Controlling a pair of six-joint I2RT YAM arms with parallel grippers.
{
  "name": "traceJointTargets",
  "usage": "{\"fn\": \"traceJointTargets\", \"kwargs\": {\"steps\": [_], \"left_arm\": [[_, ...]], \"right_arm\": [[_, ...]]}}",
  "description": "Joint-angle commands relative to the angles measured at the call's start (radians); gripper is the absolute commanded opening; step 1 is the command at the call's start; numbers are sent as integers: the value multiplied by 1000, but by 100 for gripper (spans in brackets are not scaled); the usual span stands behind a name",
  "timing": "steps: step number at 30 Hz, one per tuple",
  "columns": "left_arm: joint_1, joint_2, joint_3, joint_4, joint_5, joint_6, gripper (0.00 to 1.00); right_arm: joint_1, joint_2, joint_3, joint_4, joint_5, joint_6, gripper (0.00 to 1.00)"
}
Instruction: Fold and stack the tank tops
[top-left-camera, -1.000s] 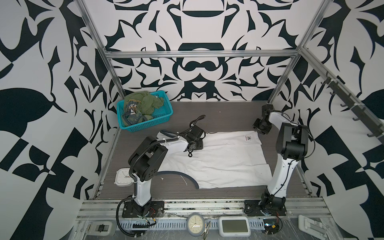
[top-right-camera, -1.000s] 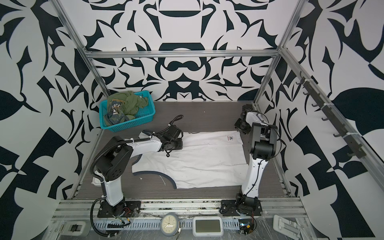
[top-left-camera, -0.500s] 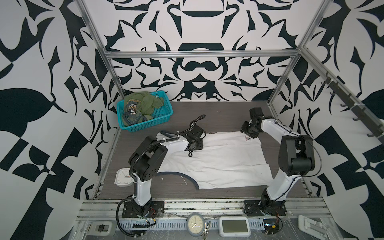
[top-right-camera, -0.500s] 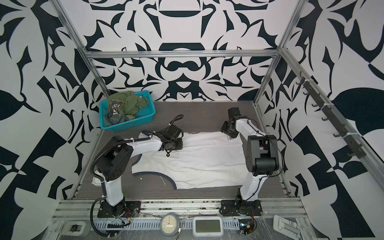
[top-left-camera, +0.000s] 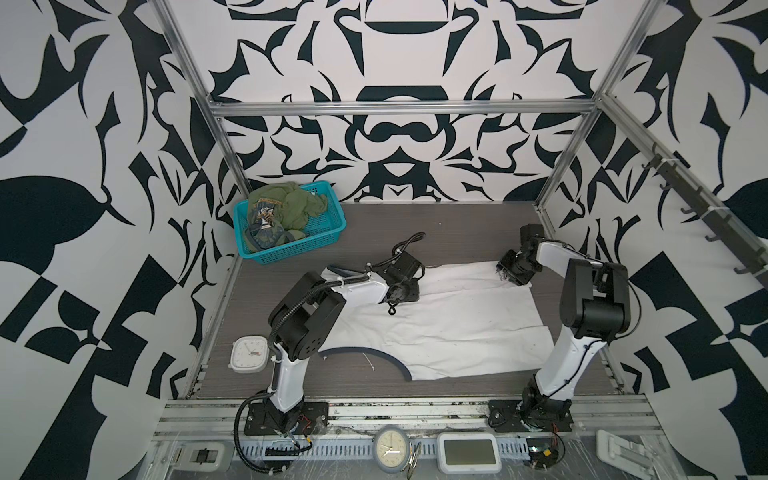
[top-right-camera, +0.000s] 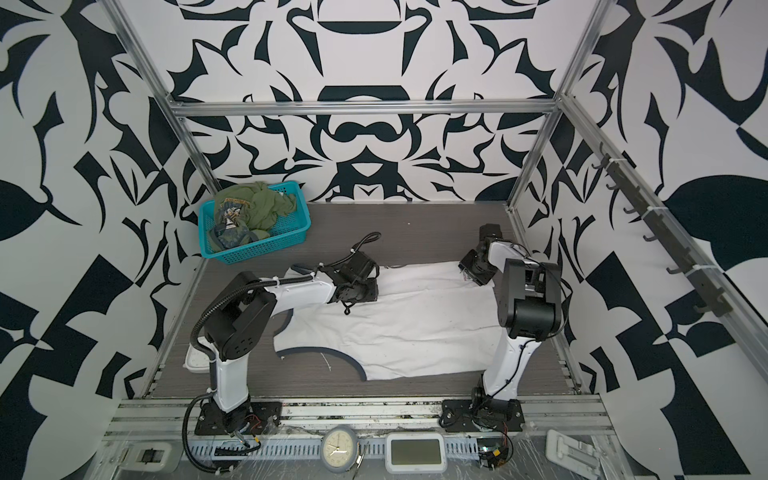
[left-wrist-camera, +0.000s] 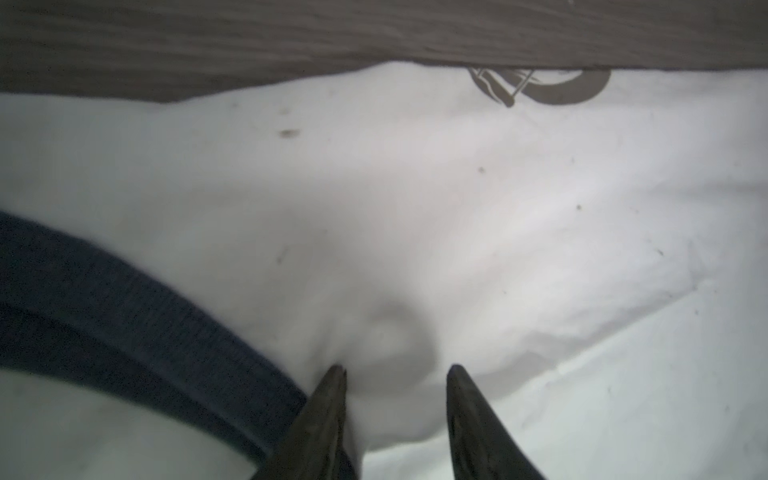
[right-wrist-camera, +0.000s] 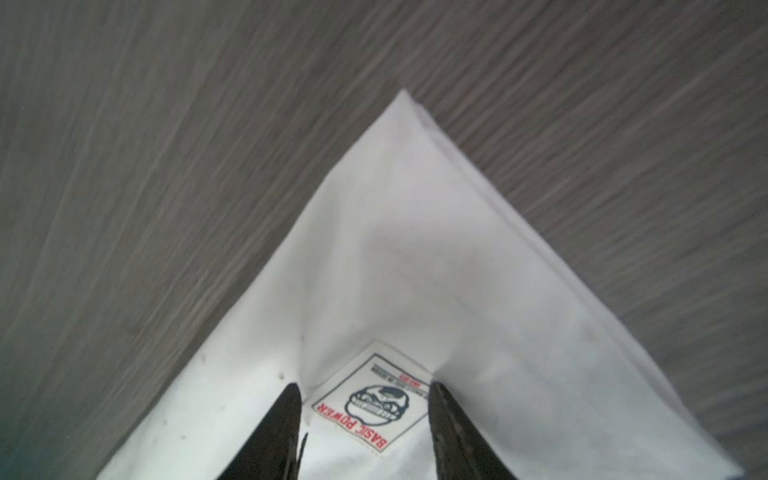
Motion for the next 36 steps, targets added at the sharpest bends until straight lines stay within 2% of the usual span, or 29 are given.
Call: {"fn": "traceJointTargets", "kwargs": {"steps": [1, 4, 7, 11, 17, 23, 36], "left_arm": [[-13, -12, 25, -80, 29, -28, 46], [16, -87, 28, -164, -48, -45, 55], [94, -149, 39, -321, -146, -118, 61], [215, -220, -8, -439, -248, -194, 63], [363, -241, -45, -431, -246, -165, 64], [398, -179, 9, -410, -252, -109, 65], [438, -66, 81, -387, -251, -105, 61]], "right_arm": [[-32, 57, 29, -31, 103, 3, 52], [-32, 70, 54, -32, 109, -12, 52], [-31, 63, 51, -29, 119, -16, 52], [-33, 52, 35, -26, 121, -21, 52], [-31, 58, 28, -14, 104, -19, 52], [-28, 58, 27, -14, 99, -21, 52], [-23, 67, 25, -4, 87, -25, 52]]}}
